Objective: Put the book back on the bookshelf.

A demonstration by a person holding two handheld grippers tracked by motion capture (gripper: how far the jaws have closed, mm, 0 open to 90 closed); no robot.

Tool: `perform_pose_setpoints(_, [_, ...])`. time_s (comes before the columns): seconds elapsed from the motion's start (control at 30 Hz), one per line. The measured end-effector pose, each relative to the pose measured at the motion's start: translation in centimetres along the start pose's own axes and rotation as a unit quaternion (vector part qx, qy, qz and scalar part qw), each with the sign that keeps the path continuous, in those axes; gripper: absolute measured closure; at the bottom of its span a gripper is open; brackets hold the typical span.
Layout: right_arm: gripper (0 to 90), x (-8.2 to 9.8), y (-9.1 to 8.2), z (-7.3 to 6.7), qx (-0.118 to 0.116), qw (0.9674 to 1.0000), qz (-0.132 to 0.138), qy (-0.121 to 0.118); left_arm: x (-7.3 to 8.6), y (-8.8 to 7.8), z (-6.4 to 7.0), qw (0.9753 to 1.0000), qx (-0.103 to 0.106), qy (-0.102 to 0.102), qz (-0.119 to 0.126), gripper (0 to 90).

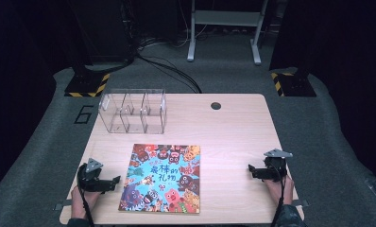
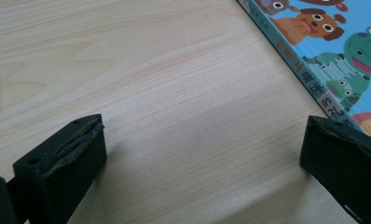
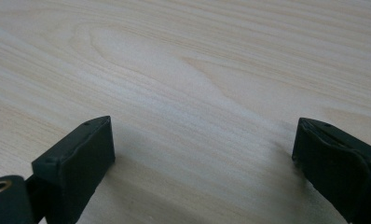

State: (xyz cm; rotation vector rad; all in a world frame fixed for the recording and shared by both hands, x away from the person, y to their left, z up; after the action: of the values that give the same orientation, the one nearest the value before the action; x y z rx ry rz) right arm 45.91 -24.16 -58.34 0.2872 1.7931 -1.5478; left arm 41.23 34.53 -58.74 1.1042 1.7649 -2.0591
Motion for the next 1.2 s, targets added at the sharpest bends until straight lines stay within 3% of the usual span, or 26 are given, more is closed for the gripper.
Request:
perform_pose_setpoints(0.07, [5.0,-0.1,0.0,0.1,-0.001,1.0,0.001,-0.004,-0.1,0.0,0.0,1.0,0.001,-0.001,0.001,0.0])
perform_pose_setpoints(0.13, [5.0,-0.1,0.0,0.1,-0.001,1.0,0.001,-0.005,-0.2,-0.1,0.0,0.9998,0.017,-0.005,0.002,0.0])
perform_pose_setpoints(0.2, [5.1,-0.1,0.0,0.1,-0.001,1.0,0.001,-0.005,-0.4,-0.3,0.0,0.9999,0.016,-0.006,0.001,0.0])
perform_pose_setpoints(0.27, [5.0,-0.1,0.0,0.1,-0.001,1.0,0.001,-0.006,-0.8,-0.8,0.5,0.9993,0.033,-0.016,0.01,0.0])
perform_pose_setpoints(0.4, [5.0,-0.1,0.0,0.1,-0.001,1.0,0.001,-0.006,-1.2,-1.4,1.2,0.9989,0.039,-0.019,0.018,0.0])
perform_pose_setpoints(0.43, [5.1,-0.1,0.0,0.0,-0.001,1.0,0.001,-0.006,-1.5,-1.6,1.8,0.9981,0.052,-0.019,0.025,0.0])
perform_pose_setpoints(0.53, [5.4,-0.1,0.0,0.0,-0.001,1.0,0.001,-0.006,-1.8,-1.7,2.5,0.9978,0.057,-0.017,0.029,0.0])
perform_pose_setpoints(0.67, [5.4,-0.1,0.0,0.0,-0.002,1.0,0.001,-0.006,-1.9,-1.4,4.2,0.9965,0.082,-0.002,0.013,0.0])
perform_pose_setpoints(0.87, [5.4,-0.1,0.0,0.0,-0.002,1.0,0.003,-0.001,-2.0,-0.4,6.3,0.995,0.099,0.012,0.001,0.0])
perform_pose_setpoints(1.03, [5.4,-0.1,0.0,0.0,-0.003,1.0,0.003,-0.001,-2.2,0.3,7.3,0.9951,0.098,0.016,-0.003,0.6])
perform_pose_setpoints(1.2, [5.4,-0.1,0.1,0.0,-0.001,1.0,0.004,-0.001,-2.2,0.9,8.2,0.9954,0.093,0.023,-0.001,6.7])
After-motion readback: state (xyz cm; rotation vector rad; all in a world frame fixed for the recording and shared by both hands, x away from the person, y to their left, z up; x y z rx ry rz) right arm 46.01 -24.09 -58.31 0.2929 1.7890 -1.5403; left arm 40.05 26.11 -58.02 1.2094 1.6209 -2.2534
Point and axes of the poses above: each handheld gripper's, and its own axes: y roughly forward along the jaws, x roughly out of its underside, z roughly to its right, the point moved 8 cm from there along y, roughly forward along the jaws, and after that the axes turned 6 degrees about -z, right-handed, at the moved point
